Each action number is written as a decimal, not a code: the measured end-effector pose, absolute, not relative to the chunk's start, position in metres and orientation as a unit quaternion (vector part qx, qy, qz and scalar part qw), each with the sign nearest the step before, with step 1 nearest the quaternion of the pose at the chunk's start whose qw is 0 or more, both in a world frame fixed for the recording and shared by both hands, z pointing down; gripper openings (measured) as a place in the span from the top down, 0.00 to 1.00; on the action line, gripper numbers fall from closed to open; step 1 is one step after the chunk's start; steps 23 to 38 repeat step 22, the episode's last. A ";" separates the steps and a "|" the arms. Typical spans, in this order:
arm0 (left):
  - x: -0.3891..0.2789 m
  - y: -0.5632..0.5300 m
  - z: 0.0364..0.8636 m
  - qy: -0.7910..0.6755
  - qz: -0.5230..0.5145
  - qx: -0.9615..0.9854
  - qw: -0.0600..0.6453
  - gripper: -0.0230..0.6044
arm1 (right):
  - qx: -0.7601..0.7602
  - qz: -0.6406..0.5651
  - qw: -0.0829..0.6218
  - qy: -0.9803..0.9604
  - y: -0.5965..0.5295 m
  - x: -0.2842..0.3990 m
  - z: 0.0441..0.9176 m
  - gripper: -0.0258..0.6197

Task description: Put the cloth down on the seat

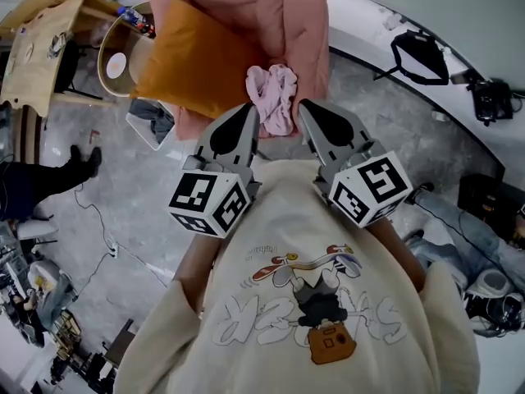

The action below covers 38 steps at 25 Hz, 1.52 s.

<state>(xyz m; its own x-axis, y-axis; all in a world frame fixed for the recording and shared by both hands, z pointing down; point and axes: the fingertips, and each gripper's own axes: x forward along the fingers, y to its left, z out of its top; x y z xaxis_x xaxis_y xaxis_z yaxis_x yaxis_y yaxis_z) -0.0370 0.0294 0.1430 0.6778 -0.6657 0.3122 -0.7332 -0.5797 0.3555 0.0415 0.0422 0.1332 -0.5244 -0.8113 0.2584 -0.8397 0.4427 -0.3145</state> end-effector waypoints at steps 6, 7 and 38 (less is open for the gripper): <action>-0.040 0.043 0.141 -0.383 0.079 0.895 0.215 0.96 | 0.484 0.185 0.038 -0.854 0.054 0.014 0.132 0.93; -0.042 0.044 0.141 -0.381 0.079 0.895 0.218 0.96 | 0.488 0.189 0.037 -0.851 0.055 0.013 0.133 0.93; -0.085 0.065 0.144 -0.349 0.073 0.904 0.237 0.96 | 0.530 0.190 0.043 -0.825 0.079 -0.026 0.139 0.93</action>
